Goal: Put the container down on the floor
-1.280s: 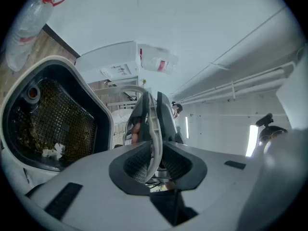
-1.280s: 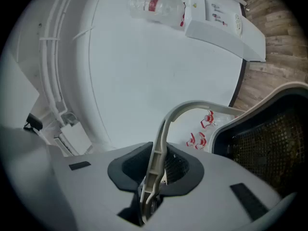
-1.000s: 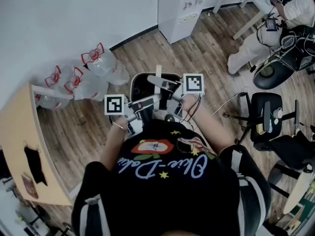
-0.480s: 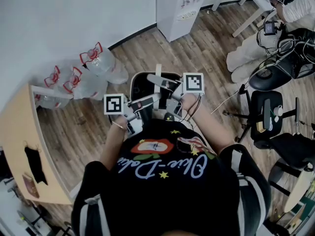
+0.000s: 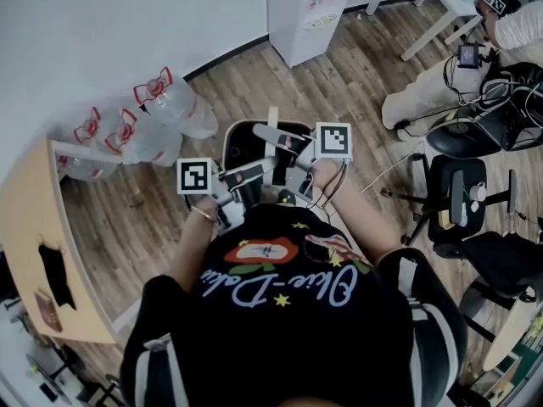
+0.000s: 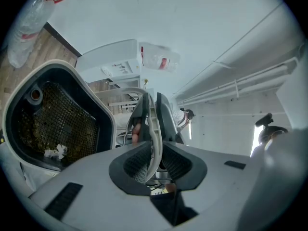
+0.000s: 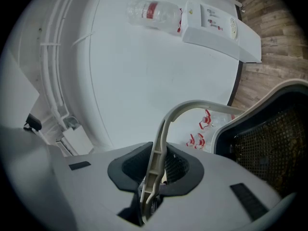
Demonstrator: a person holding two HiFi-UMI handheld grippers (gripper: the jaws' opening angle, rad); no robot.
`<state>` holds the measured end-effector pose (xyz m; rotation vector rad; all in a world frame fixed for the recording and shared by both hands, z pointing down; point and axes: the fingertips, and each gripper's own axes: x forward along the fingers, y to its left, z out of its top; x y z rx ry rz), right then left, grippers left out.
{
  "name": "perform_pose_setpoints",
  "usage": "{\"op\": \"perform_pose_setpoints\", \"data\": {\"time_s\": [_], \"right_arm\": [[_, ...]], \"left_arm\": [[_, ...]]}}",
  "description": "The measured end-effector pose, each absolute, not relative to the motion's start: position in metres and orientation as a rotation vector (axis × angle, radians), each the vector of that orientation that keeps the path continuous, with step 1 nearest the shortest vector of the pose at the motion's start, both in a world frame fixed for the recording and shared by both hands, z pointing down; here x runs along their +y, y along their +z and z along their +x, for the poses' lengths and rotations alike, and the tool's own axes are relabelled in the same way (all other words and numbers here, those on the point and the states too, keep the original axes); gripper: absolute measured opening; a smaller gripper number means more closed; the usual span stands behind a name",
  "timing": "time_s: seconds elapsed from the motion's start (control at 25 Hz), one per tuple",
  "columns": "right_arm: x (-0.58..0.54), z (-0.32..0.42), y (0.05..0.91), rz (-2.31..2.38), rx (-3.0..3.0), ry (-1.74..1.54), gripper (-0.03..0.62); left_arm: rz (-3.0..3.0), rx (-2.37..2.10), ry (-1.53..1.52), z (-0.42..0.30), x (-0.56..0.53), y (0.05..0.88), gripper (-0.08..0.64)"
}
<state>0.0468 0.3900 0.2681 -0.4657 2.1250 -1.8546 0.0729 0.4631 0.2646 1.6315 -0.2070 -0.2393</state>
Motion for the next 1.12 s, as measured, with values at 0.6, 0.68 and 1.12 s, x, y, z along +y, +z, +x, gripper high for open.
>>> {"op": "perform_pose_setpoints", "data": {"time_s": [0.6, 0.68, 1.12], "right_arm": [[0.398, 0.069, 0.269, -0.416, 2.194, -1.881, 0.051], [0.399, 0.068, 0.268, -0.411, 2.217, -1.874, 0.051], [0.4, 0.069, 0.275, -0.448, 2.219, -1.906, 0.052]], "left_arm": [[1.612, -0.231, -0.306, 0.102, 0.47, 0.264, 0.057], [1.614, -0.234, -0.307, 0.1, 0.471, 0.265, 0.057], [1.605, -0.202, -0.309, 0.102, 0.471, 0.269, 0.057]]}}
